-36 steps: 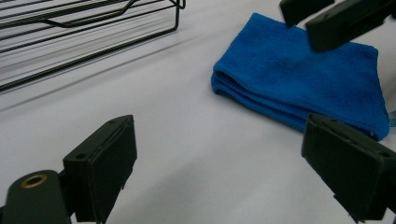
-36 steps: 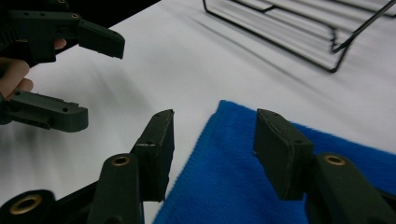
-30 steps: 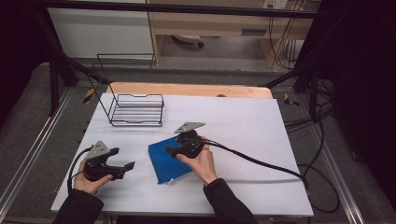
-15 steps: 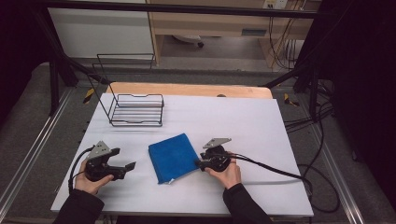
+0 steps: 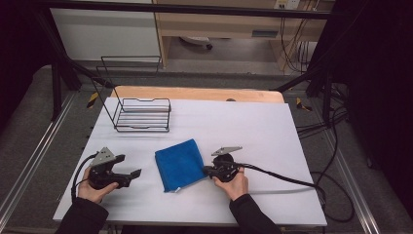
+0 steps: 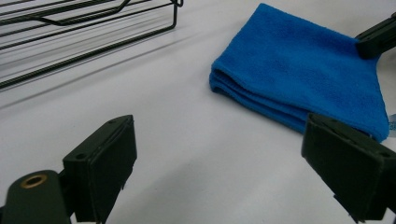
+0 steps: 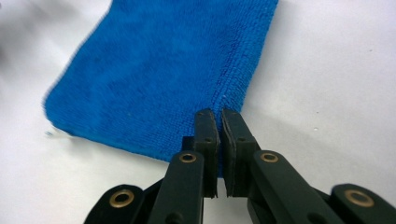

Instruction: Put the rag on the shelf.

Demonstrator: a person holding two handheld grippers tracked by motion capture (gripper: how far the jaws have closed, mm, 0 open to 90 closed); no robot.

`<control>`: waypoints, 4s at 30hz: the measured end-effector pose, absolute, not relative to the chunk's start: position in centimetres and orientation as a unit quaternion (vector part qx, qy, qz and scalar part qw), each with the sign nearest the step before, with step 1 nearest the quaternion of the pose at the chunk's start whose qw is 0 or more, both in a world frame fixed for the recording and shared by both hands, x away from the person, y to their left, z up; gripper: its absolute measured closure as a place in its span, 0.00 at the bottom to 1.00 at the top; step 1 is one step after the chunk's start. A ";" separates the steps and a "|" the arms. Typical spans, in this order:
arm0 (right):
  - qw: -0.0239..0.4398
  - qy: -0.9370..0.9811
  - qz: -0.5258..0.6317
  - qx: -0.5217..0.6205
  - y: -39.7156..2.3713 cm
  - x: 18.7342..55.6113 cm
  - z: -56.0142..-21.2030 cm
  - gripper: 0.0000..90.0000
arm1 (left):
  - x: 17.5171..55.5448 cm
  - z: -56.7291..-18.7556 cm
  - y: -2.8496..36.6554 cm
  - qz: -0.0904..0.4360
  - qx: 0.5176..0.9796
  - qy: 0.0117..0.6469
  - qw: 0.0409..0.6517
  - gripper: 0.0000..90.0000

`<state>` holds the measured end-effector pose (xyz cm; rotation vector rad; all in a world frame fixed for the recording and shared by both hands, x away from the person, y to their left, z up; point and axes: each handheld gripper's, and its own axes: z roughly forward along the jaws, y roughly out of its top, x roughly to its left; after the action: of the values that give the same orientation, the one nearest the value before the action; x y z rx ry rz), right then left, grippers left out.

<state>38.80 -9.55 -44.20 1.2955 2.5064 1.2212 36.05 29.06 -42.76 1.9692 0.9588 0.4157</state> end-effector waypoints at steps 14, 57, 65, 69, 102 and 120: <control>0.012 0.797 0.365 0.480 -9.4 34.8 -43.5 0.95 | 36.1 -42.8 28.9 0.166 0.794 0.386 0.440 0.12; 0.123 0.799 0.459 0.370 -15.6 38.4 -43.0 0.05 | 40.7 -39.5 22.0 0.174 0.799 0.405 0.409 0.13; 0.126 0.804 0.449 0.369 -15.5 38.3 -43.3 0.05 | 42.7 -41.1 20.2 0.171 0.800 0.428 0.385 0.23; 0.124 0.806 0.447 0.369 -15.5 38.3 -43.4 0.05 | 43.4 -42.2 20.1 0.174 0.805 0.437 0.362 0.30; 0.110 0.812 0.442 0.365 -15.2 38.3 -43.7 0.07 | 43.7 -44.6 18.3 0.092 0.814 0.438 0.371 0.76; 0.120 0.806 0.435 0.383 -13.3 41.1 -42.8 0.16 | 43.5 -44.9 17.9 0.092 0.807 0.445 0.377 0.90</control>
<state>41.09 -13.26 -42.76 1.1185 2.3546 1.2711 43.47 17.95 -44.92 2.0630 1.1380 0.2358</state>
